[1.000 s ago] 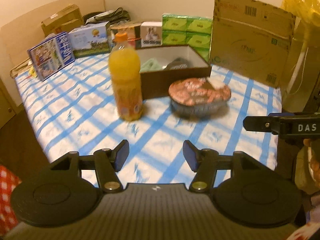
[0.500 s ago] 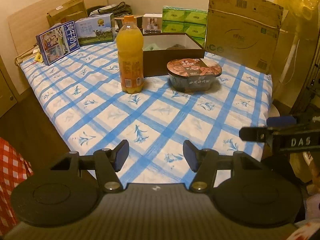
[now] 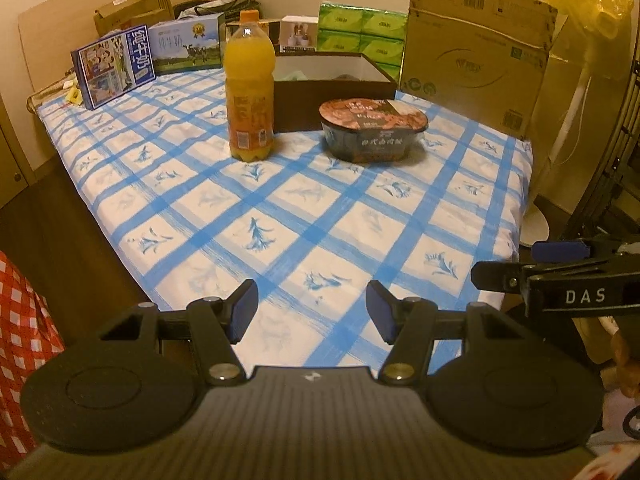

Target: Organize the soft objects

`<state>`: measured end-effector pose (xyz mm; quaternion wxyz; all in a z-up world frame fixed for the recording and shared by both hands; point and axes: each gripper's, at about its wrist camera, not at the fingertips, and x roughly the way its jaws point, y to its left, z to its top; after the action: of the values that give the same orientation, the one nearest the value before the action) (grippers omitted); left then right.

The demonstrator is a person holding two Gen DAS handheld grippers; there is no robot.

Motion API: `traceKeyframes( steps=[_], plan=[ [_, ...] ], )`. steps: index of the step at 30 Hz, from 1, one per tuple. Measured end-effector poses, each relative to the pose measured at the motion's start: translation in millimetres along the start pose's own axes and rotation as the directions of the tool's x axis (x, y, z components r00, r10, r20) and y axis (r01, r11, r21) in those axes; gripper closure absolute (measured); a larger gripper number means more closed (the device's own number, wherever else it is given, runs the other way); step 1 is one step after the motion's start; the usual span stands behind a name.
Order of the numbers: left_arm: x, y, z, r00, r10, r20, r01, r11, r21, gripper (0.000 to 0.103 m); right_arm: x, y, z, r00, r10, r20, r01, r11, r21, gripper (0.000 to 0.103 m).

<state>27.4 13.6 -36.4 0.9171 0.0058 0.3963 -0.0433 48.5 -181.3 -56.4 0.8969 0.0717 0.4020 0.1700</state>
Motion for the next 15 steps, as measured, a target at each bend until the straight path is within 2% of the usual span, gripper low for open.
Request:
traceKeyframes(
  steps=[7, 15],
  plan=[
    [7, -4, -6, 1.0, -0.001, -0.012, 0.001, 1.0, -0.011, 0.046, 4, -7, -6, 1.0, 0.007, -0.014, -0.006, 0.999, 0.034, 0.014],
    [13, -4, -3, 1.0, -0.005, -0.024, 0.004, 1.0, -0.022, 0.046, 11, -6, -6, 1.0, 0.008, -0.028, -0.008, 1.0, 0.023, 0.014]
  ],
)
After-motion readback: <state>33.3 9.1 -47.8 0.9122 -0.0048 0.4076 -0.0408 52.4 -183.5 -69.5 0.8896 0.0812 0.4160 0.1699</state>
